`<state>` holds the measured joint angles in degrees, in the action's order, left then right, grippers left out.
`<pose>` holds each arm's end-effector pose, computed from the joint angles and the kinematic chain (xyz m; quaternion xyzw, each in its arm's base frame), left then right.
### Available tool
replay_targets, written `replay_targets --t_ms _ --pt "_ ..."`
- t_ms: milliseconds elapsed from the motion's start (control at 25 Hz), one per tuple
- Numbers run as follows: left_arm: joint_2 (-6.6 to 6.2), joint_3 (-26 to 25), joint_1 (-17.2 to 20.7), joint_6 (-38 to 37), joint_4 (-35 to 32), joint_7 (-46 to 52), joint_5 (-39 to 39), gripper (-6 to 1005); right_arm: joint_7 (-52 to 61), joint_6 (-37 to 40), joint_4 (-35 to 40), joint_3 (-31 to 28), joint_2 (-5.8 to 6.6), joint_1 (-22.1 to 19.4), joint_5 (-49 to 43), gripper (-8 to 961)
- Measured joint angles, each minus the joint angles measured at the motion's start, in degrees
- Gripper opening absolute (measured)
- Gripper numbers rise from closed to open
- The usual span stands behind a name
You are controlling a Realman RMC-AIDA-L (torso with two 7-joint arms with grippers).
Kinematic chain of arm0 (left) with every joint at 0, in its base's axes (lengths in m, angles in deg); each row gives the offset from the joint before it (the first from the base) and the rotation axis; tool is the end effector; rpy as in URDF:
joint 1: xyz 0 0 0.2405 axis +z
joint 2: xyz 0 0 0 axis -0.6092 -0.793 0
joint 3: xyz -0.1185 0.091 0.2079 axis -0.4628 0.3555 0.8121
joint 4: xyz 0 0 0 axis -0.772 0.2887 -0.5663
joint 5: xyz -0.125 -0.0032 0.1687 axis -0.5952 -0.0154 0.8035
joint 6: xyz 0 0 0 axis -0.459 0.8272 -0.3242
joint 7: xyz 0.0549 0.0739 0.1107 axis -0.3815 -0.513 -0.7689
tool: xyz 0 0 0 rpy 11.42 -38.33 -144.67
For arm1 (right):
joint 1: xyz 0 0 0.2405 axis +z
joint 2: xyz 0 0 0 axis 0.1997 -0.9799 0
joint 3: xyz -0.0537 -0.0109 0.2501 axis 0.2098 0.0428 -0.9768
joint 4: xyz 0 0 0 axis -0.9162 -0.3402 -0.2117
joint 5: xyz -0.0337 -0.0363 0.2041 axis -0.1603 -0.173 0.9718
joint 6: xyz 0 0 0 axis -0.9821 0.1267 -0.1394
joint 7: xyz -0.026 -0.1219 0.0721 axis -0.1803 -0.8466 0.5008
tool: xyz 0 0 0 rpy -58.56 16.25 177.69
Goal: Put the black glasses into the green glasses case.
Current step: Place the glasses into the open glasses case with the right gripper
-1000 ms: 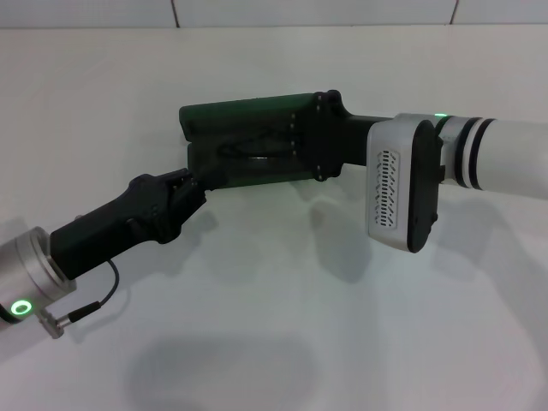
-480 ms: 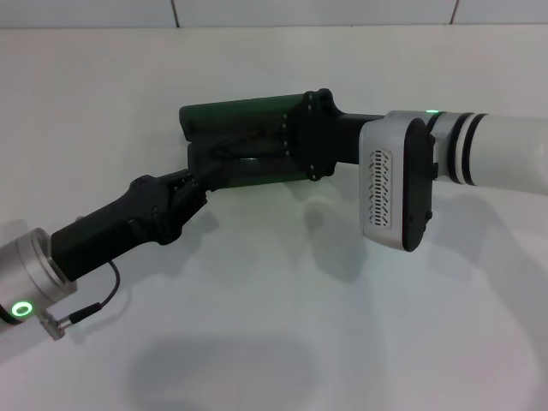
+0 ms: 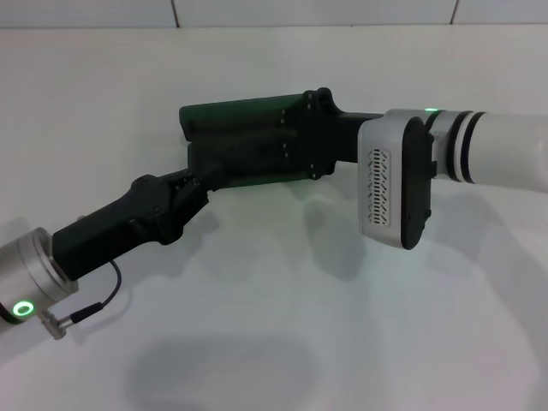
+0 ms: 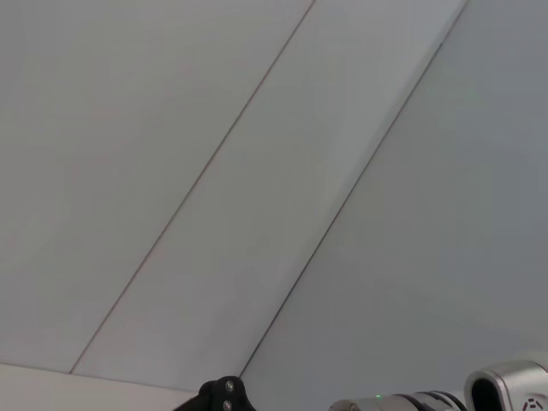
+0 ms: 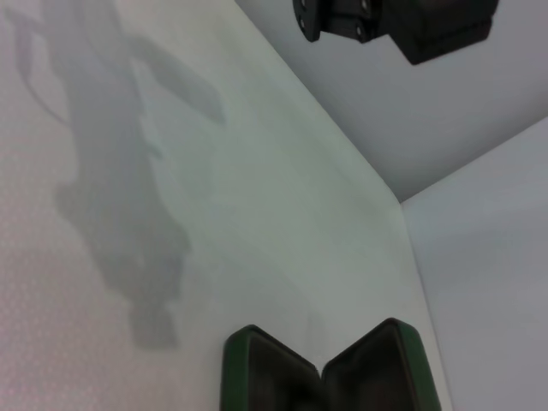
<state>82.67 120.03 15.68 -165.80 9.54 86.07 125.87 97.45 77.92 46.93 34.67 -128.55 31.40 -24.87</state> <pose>-0.2794 0.2603 -0.0226 -0.8094 -0.3224 -0.4754 0.1219 0.1382 0.3949 -0.1171 -0.8924 -0.3495 0.0363 0.2831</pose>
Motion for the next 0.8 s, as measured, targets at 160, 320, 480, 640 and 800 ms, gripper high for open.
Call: replay_targets --t_ms 160,320,480,640,800 --pt "0.02 0.0 0.1 -0.1 0.0 0.0 0.0 73 0.0 0.0 -0.5 0.0 0.0 0.4 0.0 96" --pt "0.02 0.0 0.1 -0.2 0.0 -0.1 0.0 74 0.1 0.2 -0.3 0.0 0.0 0.3 0.0 135" --pt "0.02 -0.1 0.1 -0.2 0.0 0.0 0.0 74 0.4 0.9 0.4 -0.1 0.0 -0.5 3.7 213" --pt "-0.11 -0.1 0.3 -0.3 0.0 0.2 0.0 75 0.5 6.1 0.4 -3.2 0.01 -3.5 12.0 215" --pt "-0.23 -0.1 0.1 -0.1 0.0 0.3 -0.1 76 1.1 17.7 -0.2 -8.7 0.07 -10.2 20.6 217"
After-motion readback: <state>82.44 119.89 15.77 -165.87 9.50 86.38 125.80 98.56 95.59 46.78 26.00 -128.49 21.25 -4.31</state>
